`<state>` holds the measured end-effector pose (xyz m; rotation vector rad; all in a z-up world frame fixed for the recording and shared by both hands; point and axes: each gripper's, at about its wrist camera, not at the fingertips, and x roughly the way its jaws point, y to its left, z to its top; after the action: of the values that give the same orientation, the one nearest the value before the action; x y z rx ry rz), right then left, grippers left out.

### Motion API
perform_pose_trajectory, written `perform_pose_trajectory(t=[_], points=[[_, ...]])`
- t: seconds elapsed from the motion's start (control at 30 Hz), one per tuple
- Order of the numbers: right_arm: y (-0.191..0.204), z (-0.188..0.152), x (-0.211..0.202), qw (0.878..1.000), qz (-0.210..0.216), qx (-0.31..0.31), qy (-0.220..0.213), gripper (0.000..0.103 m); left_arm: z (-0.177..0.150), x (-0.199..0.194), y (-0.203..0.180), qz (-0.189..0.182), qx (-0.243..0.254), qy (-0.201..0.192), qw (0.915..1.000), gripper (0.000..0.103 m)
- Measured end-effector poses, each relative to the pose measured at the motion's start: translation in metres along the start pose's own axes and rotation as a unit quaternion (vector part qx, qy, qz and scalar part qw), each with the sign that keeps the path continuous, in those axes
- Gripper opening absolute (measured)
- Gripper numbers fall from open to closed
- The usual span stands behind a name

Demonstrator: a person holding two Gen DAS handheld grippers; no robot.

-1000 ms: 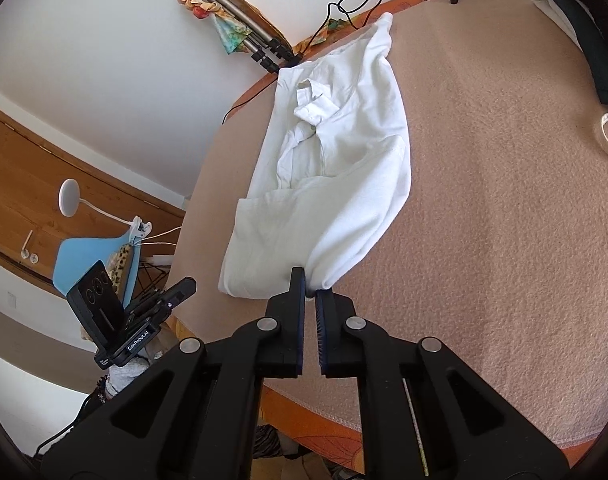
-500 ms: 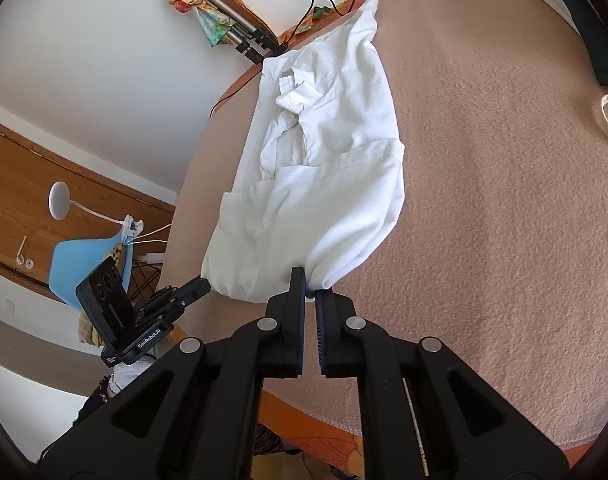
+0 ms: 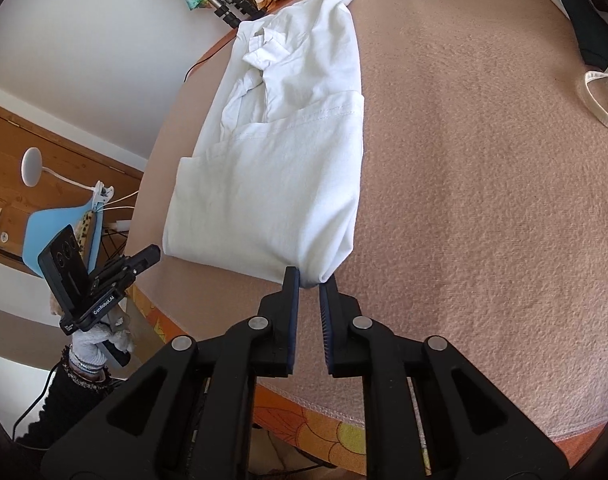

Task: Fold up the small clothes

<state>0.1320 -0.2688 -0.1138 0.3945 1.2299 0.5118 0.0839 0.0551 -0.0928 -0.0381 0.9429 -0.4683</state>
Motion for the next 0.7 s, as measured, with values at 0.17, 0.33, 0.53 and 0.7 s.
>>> perform_pose_trajectory(t=[0.17,0.33,0.53,0.7], points=[[0.001,0.016,-0.022,0.998,-0.036,-0.029,-0.046,0.028,0.024,0.003,0.007,0.006,0.000,-0.008,1.0000,0.010],[0.012,0.053,-0.036,0.992,-0.058,-0.069,-0.084,0.028,0.062,0.006,0.011,0.013,0.006,-0.038,0.9992,0.019],[-0.001,0.110,-0.023,0.992,-0.048,-0.072,-0.095,0.028,0.104,0.025,0.018,0.030,0.018,-0.061,0.9975,0.043],[-0.022,0.152,0.009,0.996,-0.022,-0.046,-0.079,0.028,0.133,0.059,0.038,0.035,0.009,-0.054,0.9979,0.050]])
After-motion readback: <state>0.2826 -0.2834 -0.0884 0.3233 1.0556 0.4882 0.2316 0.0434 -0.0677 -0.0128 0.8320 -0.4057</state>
